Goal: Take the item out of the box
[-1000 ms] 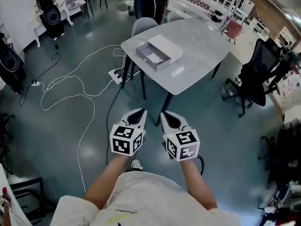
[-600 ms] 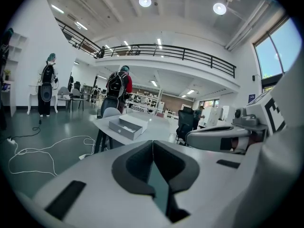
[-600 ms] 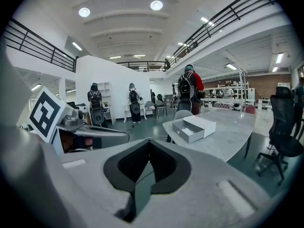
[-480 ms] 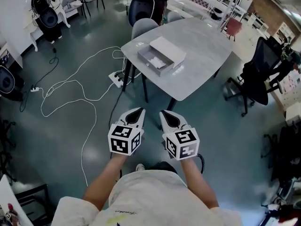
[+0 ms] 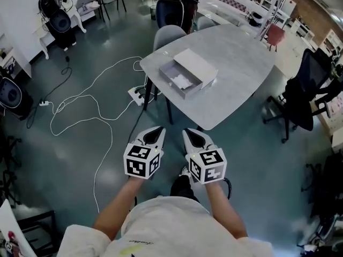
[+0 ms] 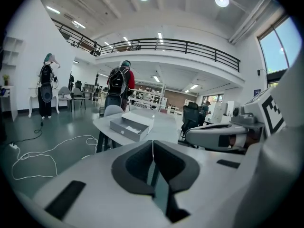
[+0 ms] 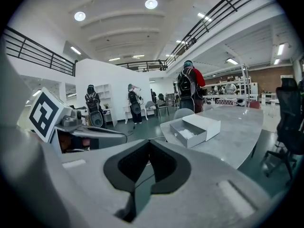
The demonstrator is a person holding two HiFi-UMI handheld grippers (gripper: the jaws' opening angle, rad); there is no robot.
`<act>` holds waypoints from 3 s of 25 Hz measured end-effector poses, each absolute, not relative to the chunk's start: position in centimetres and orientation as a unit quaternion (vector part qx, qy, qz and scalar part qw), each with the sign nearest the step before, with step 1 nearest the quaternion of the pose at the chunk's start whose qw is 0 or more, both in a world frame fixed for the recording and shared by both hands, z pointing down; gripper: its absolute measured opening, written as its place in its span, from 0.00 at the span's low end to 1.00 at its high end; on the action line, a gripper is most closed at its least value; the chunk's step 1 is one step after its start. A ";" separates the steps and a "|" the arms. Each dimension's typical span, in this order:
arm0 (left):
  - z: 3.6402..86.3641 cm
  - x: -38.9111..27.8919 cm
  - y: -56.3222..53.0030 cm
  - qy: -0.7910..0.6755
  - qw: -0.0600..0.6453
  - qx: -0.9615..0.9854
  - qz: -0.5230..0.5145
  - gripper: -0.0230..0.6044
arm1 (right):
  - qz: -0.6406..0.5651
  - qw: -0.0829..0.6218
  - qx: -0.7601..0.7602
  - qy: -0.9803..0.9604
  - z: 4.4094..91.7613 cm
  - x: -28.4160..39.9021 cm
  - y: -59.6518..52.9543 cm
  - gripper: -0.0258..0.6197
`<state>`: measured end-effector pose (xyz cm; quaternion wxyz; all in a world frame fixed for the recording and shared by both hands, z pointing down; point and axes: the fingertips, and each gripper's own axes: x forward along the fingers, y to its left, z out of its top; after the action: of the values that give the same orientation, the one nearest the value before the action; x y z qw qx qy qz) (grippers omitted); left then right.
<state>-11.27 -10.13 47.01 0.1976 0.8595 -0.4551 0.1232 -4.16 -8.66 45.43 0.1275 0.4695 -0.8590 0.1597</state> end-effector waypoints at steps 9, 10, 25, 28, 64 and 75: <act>47.0 -6.8 -18.4 -0.462 0.201 0.852 0.141 0.06 | 0.177 0.122 0.452 -0.866 45.5 -0.5 -16.7 0.05; 47.1 -6.2 -19.0 -0.462 0.202 0.852 0.143 0.06 | 0.179 0.122 0.452 -0.865 45.4 -0.1 -17.4 0.05; 49.3 -1.4 -27.1 -0.438 0.161 0.850 0.245 0.06 | 0.194 0.105 0.435 -0.873 45.4 5.3 -25.3 0.05; 50.0 -1.1 -28.2 -0.409 0.141 0.858 0.276 0.06 | 0.198 0.104 0.432 -0.874 45.7 5.3 -26.0 0.05; 60.6 -0.6 -40.1 0.216 -0.130 0.837 0.485 0.07 | 0.273 0.093 0.658 -0.696 51.0 4.8 -34.8 0.05; 62.0 -1.2 -39.5 0.285 -0.138 0.808 0.497 0.07 | 0.288 0.095 0.668 -0.680 52.0 4.0 -34.8 0.05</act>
<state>-1.20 -39.50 61.97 -0.1375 0.8078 0.2851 0.4973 4.02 -34.82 52.03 0.0947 0.6681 -0.6796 0.2878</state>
